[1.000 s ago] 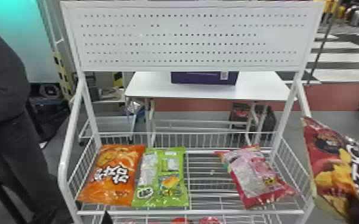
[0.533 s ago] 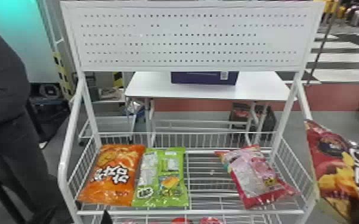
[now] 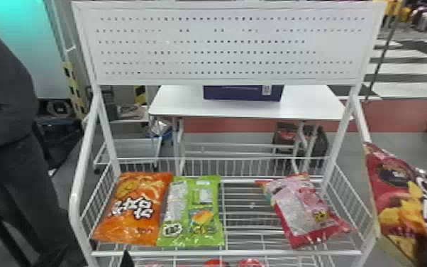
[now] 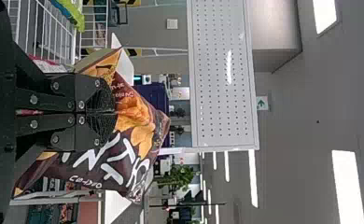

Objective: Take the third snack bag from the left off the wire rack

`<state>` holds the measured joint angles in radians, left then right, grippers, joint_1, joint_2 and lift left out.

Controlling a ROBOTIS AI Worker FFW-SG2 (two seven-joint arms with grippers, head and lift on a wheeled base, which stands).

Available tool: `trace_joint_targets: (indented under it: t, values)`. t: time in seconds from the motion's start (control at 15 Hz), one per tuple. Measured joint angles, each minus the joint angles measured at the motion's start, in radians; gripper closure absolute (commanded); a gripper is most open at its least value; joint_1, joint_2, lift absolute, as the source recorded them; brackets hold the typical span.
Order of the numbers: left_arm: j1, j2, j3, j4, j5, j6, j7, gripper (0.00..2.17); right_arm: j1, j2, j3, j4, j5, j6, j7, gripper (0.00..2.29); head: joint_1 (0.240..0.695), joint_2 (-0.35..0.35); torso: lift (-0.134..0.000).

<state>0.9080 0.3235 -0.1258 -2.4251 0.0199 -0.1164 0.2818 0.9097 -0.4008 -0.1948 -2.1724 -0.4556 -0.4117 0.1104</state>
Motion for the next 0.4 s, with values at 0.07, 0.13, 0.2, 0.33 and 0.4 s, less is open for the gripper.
trace_joint_targets:
  t: [0.07,0.13,0.2,0.33,0.4]
  values:
    - [-0.002,0.000,0.000,0.001,0.000,0.001,-0.001,0.14,0.000,0.000,0.000,0.000,0.000,0.000,0.000,2.24,0.499,0.000,0.000]
    - [-0.002,-0.001,0.000,0.002,0.001,0.002,-0.001,0.14,-0.001,0.000,0.000,0.002,0.000,-0.001,0.000,2.24,0.499,0.000,0.000]
    - [-0.004,-0.001,0.000,0.003,0.001,0.004,-0.001,0.14,-0.002,0.000,0.000,0.004,0.000,-0.003,0.000,2.24,0.499,0.000,0.000]
    - [-0.006,-0.001,0.000,0.005,0.002,0.007,-0.001,0.14,-0.006,0.000,0.002,0.010,-0.001,-0.007,0.000,2.24,0.499,0.000,0.000]
    - [-0.007,-0.001,0.000,0.006,0.002,0.008,-0.001,0.14,-0.008,0.000,0.003,0.012,-0.001,-0.008,0.000,2.24,0.499,0.000,0.000]
